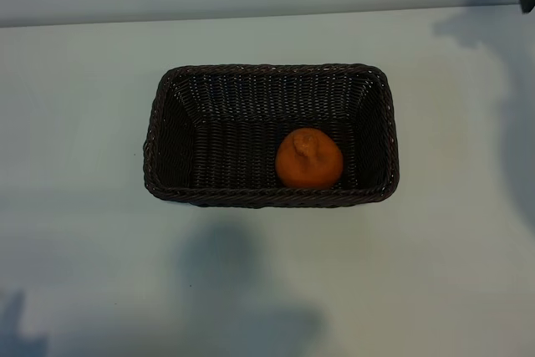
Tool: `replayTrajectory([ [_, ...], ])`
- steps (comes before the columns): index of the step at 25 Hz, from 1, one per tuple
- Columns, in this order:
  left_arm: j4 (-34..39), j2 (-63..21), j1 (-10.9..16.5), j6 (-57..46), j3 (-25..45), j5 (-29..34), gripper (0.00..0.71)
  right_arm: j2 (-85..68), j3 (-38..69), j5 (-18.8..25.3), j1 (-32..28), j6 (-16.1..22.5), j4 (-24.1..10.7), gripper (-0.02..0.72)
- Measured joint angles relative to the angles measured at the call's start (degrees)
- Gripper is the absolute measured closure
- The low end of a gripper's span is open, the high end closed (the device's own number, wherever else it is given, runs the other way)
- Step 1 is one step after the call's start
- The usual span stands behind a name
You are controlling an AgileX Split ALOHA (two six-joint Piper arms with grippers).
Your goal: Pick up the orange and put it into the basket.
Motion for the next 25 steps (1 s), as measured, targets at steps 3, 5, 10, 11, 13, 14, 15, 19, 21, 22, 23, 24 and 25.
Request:
replayTrajectory([
  [3, 0.00, 0.00, 0.00, 0.35, 0.00, 0.00, 0.118, -4.98, 0.00, 0.34, -0.06, -0.05, 0.98, 0.130],
  [5, 0.00, 0.00, 0.00, 0.35, 0.00, 0.00, 0.118, -9.41, 0.00, 0.52, -0.11, 0.06, 2.18, 0.142],
  [10, 0.00, 0.00, 0.00, 0.35, 0.00, 0.00, 0.118, -21.65, 2.18, 1.46, -0.09, 0.43, 5.23, 0.165],
  [11, 0.00, 0.00, 0.00, 0.35, 0.00, 0.00, 0.118, -24.76, 3.18, 1.51, -0.09, 0.56, 5.56, 0.167],
  [13, 0.00, 0.00, 0.00, 0.35, 0.00, 0.00, 0.118, -30.98, 5.68, 1.51, -0.09, 0.79, 5.67, 0.167],
  [14, 0.00, 0.00, 0.00, 0.35, 0.00, 0.00, 0.118, -34.48, 7.03, 1.51, -0.09, 0.79, 5.67, 0.167],
  [15, 0.00, 0.00, 0.00, 0.35, 0.00, 0.00, 0.118, -38.05, 8.38, 1.51, -0.09, 0.65, 5.54, 0.167],
  [19, 0.00, 0.00, 0.00, 0.35, 0.00, 0.00, 0.118, -52.53, 13.64, 1.51, -0.09, 0.50, 5.28, 0.168],
  [21, -0.37, 0.00, 0.00, 0.35, 0.00, 0.00, 0.118, -60.42, 15.89, 1.57, -0.09, 0.50, 5.08, 0.168],
  [22, 0.00, 0.00, 0.00, 0.35, 0.00, 0.00, 0.118, -64.08, 17.05, 1.57, -0.09, 0.50, 4.81, 0.168],
  [23, 0.00, 0.00, 0.00, 0.35, 0.00, 0.00, 0.118, -67.54, 18.11, 1.57, -0.09, 0.48, 4.34, 0.168],
  [24, 0.00, 0.00, 0.00, 0.35, 0.00, 0.00, 0.118, -70.37, 19.54, 1.48, -0.09, 0.20, 3.77, 0.168],
  [25, 0.00, 0.00, 0.00, 0.35, 0.00, 0.00, 0.118, -73.75, 21.18, 1.38, -0.09, -0.09, 2.98, 0.168],
])
